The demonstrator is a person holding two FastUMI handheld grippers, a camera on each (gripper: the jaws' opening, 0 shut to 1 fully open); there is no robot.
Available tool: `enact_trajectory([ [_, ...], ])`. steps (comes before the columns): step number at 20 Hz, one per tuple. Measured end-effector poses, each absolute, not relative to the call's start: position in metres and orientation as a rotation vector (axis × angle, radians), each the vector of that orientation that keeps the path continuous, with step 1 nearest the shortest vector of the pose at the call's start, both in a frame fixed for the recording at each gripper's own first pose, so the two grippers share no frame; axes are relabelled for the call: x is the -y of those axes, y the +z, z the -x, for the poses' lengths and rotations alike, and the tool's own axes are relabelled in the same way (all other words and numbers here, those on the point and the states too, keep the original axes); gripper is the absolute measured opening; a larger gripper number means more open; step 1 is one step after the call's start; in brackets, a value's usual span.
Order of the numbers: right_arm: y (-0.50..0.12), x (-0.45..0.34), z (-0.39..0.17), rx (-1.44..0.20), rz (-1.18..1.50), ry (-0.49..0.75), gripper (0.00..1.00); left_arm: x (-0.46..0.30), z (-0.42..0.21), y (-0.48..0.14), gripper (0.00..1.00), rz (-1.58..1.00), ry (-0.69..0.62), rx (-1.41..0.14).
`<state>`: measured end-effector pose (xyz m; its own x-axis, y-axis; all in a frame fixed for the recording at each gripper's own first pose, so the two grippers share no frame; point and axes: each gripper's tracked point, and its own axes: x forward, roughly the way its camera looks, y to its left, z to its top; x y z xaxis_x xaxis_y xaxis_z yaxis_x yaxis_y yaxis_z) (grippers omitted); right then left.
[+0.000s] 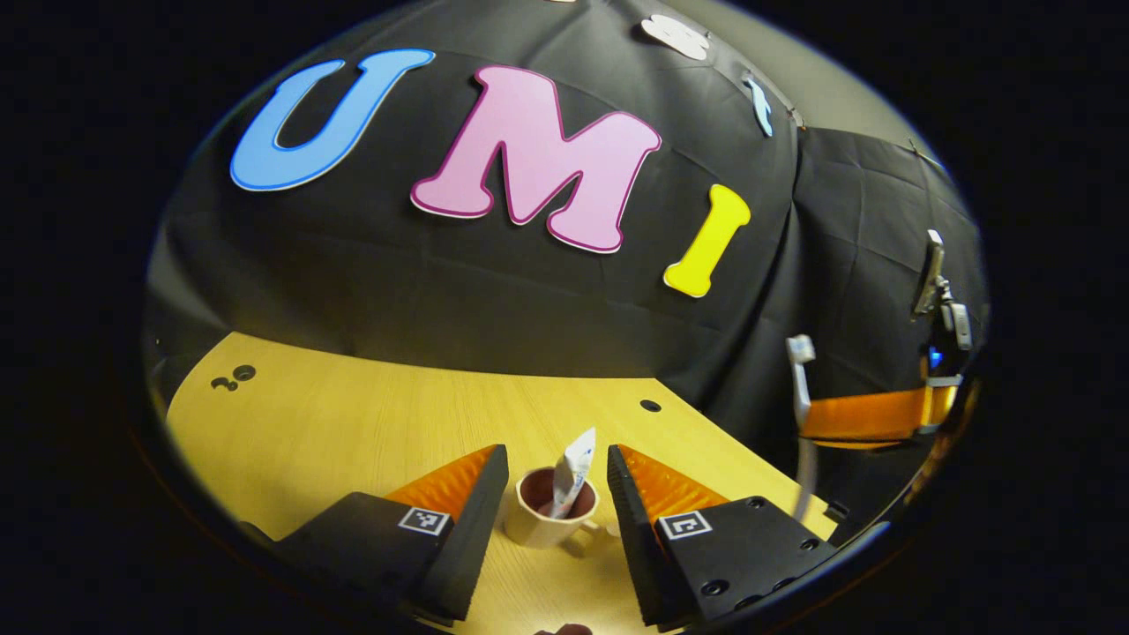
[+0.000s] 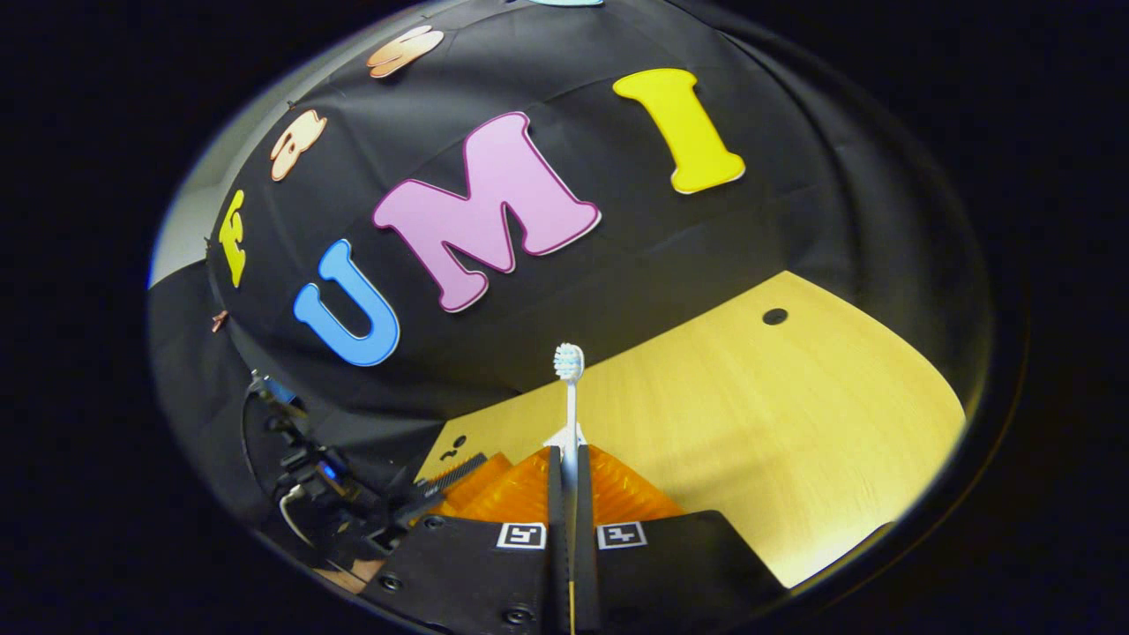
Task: Put the toothbrush and toothpaste on the desktop into the cup, then pick up the cup and place it on the coaster on the desktop.
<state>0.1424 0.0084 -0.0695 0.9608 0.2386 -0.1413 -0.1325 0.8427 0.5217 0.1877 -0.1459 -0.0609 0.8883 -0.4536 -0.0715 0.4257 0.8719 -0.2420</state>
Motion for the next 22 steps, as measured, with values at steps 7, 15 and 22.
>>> enact_trajectory([
  [7,-0.059,-0.058,-0.208,-0.126,-0.422,0.333,0.06,0.086,-0.108,-0.096,0.71,0.324,-0.326,-0.231],
  [15,-0.087,-0.082,-0.265,-0.075,-0.234,0.401,0.06,0.038,-0.064,-0.120,0.71,0.427,-0.199,-0.239],
  [22,-0.109,-0.102,-0.278,-0.050,-0.084,0.434,0.06,0.018,-0.048,-0.145,0.71,0.438,-0.135,-0.262],
])
